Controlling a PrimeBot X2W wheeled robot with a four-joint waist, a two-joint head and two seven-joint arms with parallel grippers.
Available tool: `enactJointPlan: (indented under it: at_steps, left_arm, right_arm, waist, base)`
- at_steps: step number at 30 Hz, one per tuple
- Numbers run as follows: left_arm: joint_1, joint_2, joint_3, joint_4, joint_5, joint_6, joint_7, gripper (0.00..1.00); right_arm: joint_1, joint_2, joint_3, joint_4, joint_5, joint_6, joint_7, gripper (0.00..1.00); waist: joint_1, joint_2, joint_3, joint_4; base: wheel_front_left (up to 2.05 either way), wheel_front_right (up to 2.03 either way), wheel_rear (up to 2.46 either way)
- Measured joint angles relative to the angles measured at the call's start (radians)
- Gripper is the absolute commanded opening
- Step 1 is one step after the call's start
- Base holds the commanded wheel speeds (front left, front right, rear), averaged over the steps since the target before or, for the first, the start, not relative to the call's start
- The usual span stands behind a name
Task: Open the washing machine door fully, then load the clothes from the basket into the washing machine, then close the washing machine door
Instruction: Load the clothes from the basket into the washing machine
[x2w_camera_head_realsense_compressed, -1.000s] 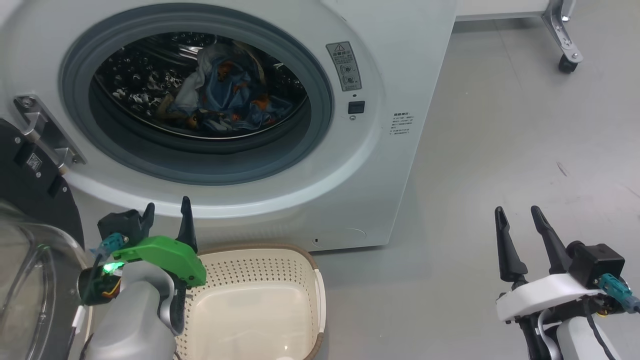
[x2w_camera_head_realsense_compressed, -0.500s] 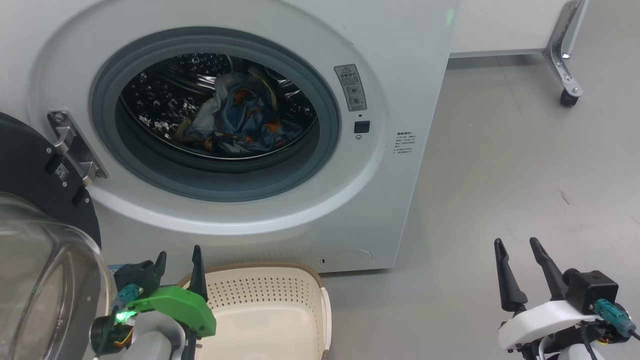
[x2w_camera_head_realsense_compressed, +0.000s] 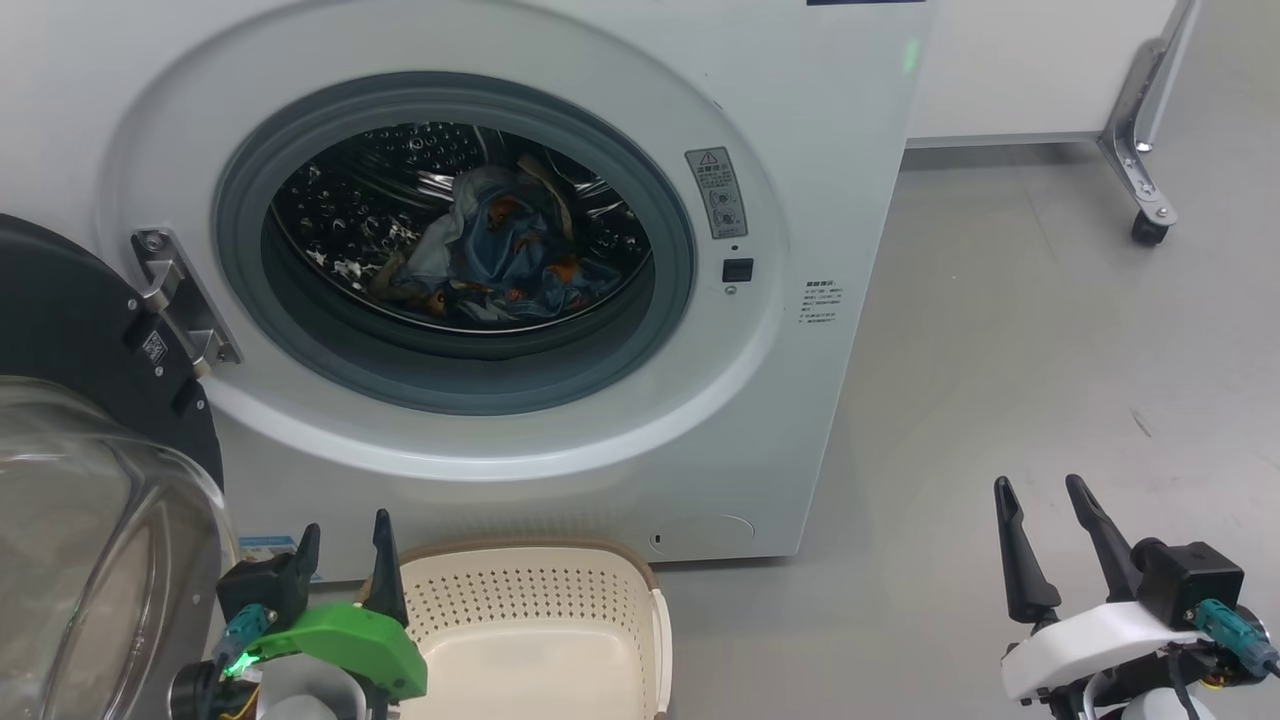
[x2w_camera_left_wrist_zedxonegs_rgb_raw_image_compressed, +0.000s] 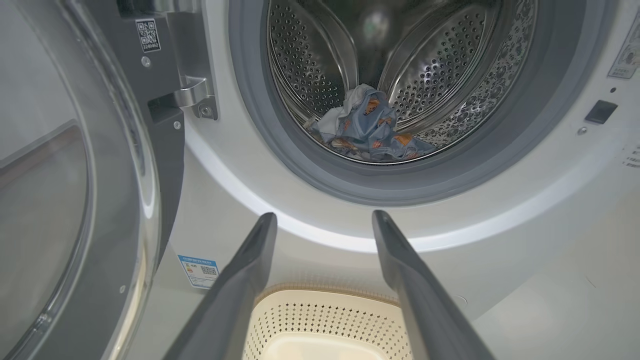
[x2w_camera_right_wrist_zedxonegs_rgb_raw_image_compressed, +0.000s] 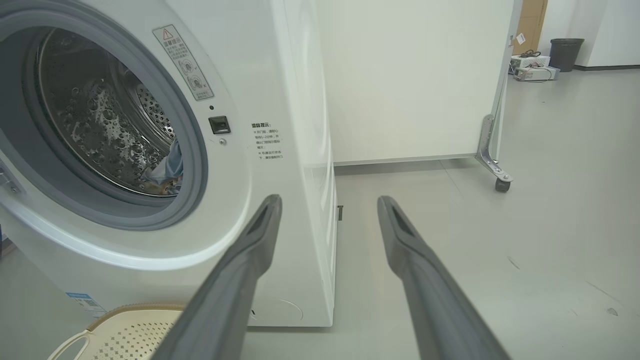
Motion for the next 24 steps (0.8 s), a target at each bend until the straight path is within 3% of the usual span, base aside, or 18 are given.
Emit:
enactJointPlan:
  at_steps: [24]
  left_arm:
    - [0.148, 0.003, 0.072, -0.162, 0.053, 0.022, 0.0, 1.0]
  right_arm:
    - [0.016, -0.013, -0.001, -0.012, 0.0, 0.0, 0.0, 1.0]
  waist:
    - [0.0, 0.0, 0.001, -0.004]
  base:
    - [0.0, 0.0, 0.0]
